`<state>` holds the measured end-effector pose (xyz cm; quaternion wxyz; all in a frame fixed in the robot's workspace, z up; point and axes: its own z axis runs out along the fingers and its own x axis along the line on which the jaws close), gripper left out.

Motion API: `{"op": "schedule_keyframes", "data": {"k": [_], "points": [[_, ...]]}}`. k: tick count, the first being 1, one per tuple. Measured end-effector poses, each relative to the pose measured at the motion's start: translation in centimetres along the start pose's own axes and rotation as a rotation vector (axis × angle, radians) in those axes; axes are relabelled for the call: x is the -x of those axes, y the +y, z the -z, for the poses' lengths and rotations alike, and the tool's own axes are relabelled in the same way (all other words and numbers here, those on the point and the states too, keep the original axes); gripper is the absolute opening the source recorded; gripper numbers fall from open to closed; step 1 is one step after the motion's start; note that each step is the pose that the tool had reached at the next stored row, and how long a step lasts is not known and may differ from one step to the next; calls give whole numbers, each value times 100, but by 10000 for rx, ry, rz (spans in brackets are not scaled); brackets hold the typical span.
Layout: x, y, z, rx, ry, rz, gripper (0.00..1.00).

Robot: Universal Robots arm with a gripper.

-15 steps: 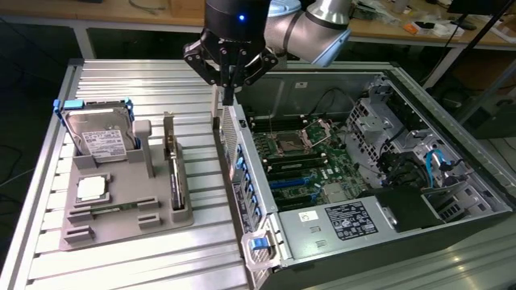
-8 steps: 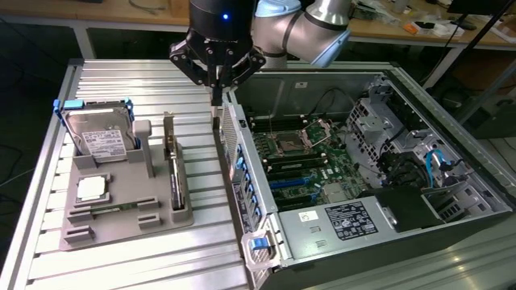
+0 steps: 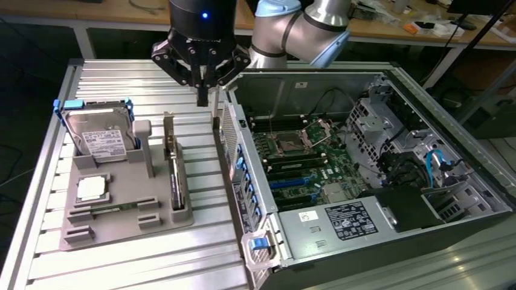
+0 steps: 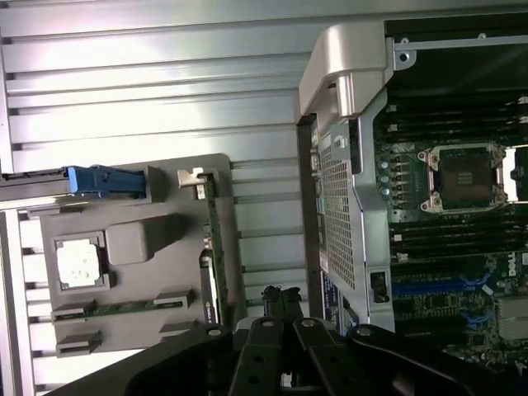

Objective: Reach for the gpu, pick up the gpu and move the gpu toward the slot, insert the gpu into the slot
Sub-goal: 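Reach for the gpu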

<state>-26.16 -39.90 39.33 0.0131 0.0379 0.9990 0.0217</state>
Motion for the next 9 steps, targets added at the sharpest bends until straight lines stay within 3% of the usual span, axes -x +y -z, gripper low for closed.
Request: {"op": "schedule_keyframes", "data": {"k": [9], "points": [[-331, -26, 9, 0, -1, -1, 11]]}}
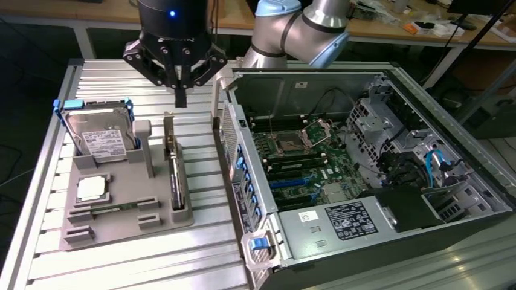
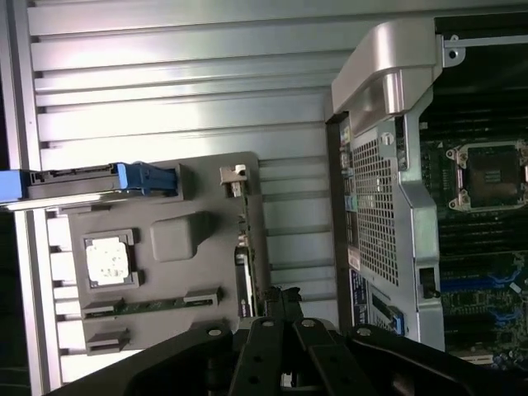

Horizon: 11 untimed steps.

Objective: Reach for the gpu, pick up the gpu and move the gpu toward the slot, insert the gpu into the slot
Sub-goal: 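Reach for the gpu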

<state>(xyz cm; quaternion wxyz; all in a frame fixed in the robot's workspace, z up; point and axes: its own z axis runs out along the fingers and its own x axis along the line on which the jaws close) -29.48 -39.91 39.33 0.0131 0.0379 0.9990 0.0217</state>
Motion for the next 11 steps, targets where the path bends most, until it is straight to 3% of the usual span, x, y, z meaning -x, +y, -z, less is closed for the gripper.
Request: {"op": "schedule_keyframes", "data": {"k": [11], "points": [[-320, -26, 10, -1, 1, 1, 11]]}}
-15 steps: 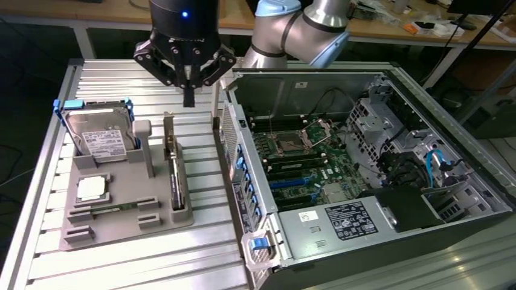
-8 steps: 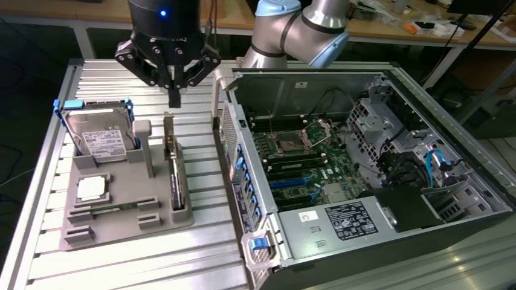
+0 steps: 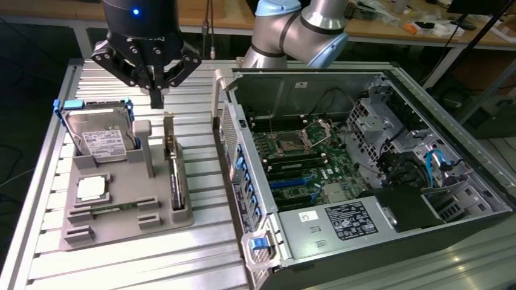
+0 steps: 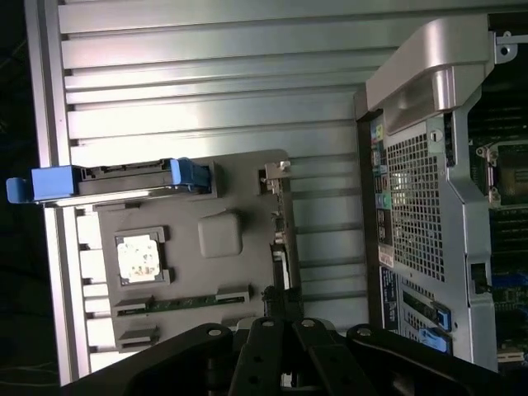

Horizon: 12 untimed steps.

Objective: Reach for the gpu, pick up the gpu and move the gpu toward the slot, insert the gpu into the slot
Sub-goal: 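Reach for the gpu, then pick up the gpu and move the gpu toward the slot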

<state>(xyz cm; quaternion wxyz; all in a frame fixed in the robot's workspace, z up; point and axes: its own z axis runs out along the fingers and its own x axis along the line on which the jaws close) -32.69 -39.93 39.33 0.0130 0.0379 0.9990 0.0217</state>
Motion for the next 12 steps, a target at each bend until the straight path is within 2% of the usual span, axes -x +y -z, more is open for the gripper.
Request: {"op": "schedule_keyframes", "data": {"k": [12], "points": [[-26, -2, 1, 3, 3, 91, 11]]}}
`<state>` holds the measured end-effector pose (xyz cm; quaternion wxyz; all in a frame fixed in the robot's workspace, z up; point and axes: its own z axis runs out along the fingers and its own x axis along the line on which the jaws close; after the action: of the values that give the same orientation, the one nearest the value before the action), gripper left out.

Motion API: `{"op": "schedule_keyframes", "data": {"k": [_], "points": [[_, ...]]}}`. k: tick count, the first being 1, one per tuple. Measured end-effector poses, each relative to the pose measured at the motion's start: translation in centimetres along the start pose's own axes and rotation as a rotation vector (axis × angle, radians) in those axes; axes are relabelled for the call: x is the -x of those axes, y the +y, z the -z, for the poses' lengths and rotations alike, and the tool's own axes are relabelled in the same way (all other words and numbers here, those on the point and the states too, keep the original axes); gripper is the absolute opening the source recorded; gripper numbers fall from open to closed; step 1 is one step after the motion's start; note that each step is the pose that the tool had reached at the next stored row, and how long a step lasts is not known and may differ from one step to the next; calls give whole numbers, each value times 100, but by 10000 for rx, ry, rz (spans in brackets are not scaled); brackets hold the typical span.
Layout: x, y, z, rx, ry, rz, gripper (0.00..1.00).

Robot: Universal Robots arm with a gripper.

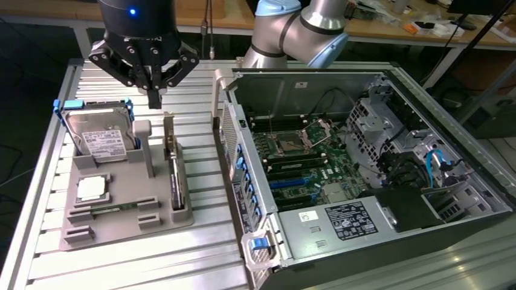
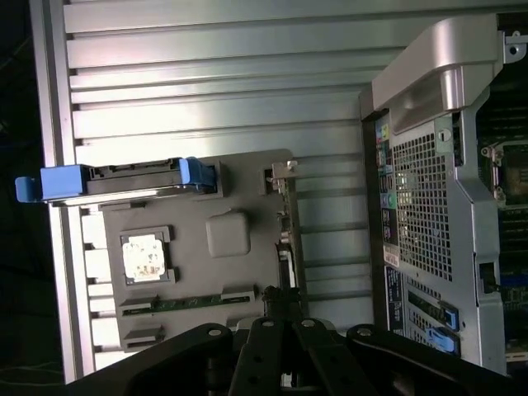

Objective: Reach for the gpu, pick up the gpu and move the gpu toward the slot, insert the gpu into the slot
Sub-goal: 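Pick up the gpu and move the gpu toward the slot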

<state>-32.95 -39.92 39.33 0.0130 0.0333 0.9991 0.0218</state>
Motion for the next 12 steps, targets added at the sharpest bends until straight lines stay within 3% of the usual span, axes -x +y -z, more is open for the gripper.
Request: {"op": "schedule_keyframes", "data": {"k": [12], "points": [[0, 0, -3, 31, 58, 1302, 11]]}}
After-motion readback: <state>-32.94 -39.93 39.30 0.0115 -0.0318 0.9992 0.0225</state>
